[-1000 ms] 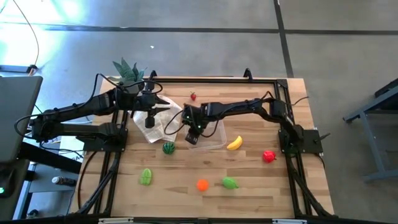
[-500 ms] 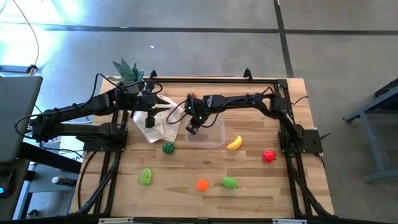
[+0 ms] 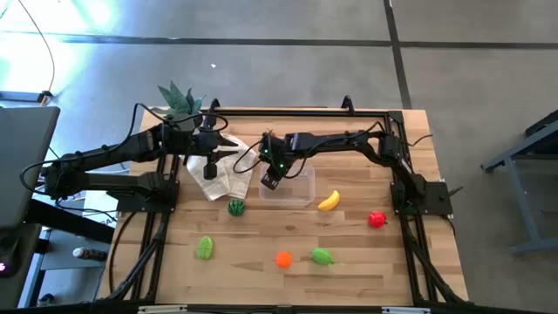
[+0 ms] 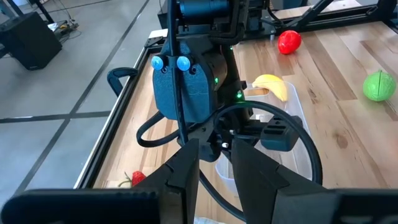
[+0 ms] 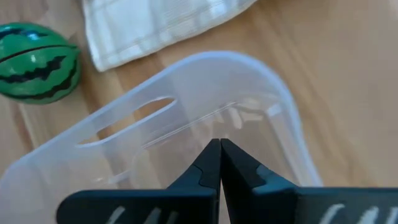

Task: Pick and placing Produce into tupperware
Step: Put the yellow lemon into the transparent container

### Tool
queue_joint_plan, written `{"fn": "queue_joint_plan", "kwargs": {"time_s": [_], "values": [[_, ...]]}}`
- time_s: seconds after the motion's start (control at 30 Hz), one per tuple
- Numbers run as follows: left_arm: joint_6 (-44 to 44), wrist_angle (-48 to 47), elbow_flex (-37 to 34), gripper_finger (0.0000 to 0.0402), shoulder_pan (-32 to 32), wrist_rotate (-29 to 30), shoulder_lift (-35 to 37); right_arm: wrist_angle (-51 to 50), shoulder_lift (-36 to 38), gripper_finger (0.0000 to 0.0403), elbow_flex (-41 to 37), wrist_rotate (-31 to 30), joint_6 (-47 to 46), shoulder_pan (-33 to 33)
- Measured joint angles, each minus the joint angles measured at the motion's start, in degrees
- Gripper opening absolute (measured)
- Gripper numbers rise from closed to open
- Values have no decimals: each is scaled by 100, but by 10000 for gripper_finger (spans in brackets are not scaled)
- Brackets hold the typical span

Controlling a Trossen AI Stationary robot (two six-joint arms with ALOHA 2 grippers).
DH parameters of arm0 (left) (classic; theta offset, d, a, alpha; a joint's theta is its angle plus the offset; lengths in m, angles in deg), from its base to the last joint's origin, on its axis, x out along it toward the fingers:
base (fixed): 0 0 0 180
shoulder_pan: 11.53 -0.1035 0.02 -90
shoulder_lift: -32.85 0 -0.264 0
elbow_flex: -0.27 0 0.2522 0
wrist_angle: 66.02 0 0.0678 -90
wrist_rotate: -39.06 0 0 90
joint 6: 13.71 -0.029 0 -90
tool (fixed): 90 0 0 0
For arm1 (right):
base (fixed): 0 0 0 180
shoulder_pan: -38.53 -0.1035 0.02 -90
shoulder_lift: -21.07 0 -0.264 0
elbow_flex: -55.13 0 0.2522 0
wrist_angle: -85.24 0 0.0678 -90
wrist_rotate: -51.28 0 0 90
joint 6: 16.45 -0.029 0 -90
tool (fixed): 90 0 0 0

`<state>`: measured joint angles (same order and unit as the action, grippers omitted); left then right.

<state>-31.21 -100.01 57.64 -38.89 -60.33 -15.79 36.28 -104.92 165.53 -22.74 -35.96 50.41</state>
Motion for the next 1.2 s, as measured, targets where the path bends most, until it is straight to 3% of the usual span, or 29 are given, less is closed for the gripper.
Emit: {"fn": "queue_joint_plan", "kwargs": {"time_s": [0.27, 0.53, 0.73, 0.9, 1.2], "values": [[-8, -3, 0, 85, -1, -1, 0, -103, 127, 0, 0, 415, 44, 0], [-69, -223, 0, 85, -2, 57, 232, -384, 1029, 0, 2, 342, 578, 0], [4, -1027, 0, 85, 0, 375, 948, -714, 1953, 0, 4, -127, 1161, -53], [195, -1139, -24, 85, 0, 499, 1605, -964, 2626, 0, 4, -310, 1380, -87], [255, -1168, -28, 85, -2, 569, 2073, -2079, 3342, 0, -139, -1515, 1279, -450]]}}
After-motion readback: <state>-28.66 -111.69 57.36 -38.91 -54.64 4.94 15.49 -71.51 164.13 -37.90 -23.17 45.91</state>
